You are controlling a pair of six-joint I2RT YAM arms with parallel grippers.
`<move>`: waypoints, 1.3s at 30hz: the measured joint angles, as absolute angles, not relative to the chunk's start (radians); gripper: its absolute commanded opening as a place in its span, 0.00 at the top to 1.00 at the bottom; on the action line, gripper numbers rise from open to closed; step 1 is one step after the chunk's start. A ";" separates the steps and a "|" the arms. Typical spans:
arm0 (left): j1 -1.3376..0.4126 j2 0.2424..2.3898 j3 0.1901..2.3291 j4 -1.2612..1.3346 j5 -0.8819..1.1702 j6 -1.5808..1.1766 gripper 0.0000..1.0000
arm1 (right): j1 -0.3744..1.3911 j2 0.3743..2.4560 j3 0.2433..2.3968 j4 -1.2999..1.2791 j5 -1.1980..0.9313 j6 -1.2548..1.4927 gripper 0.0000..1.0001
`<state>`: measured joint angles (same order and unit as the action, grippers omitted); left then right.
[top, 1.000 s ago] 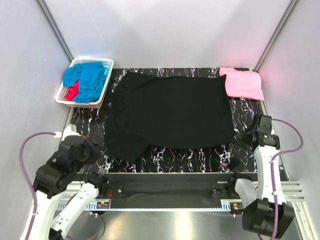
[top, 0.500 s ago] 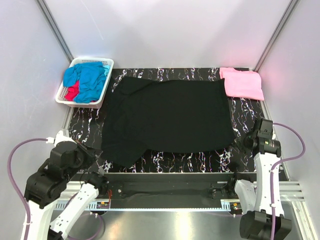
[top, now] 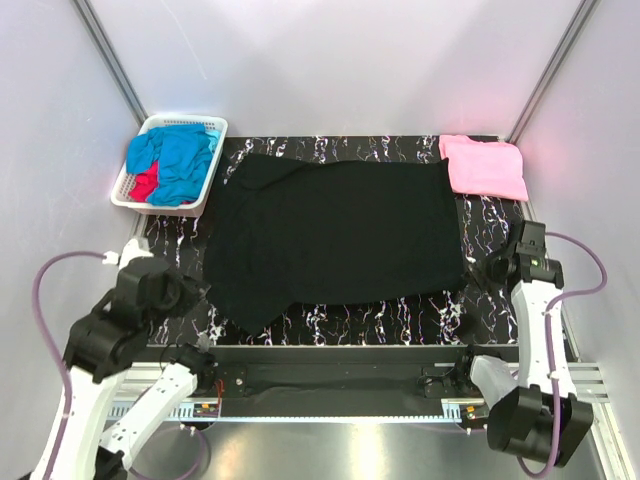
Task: Fold and stack the t-shirts
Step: Fold the tshirt
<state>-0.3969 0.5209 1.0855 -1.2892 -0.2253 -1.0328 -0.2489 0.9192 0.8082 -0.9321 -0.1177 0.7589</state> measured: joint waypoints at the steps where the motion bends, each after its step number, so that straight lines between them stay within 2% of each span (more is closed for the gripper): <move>1: -0.397 0.550 1.085 -1.269 -0.228 -1.026 1.00 | -0.249 0.938 0.822 -0.921 -0.124 0.757 1.00; 11: -0.397 0.797 1.088 -1.095 -0.260 -0.975 1.00 | -0.249 1.089 0.956 -0.805 -0.188 0.710 1.00; 20: -0.397 1.015 1.193 -1.016 -0.339 -0.950 1.00 | -0.249 1.229 0.991 -0.702 -0.231 0.689 1.00; 39: -0.389 1.079 1.323 -0.985 -0.517 -0.946 1.00 | -0.249 1.447 1.044 -0.513 -0.319 0.643 1.00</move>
<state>-0.3885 1.0790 1.3231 -0.9852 -0.5175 -0.9459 -0.2485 1.4467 1.0443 -0.5133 -0.3195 0.6434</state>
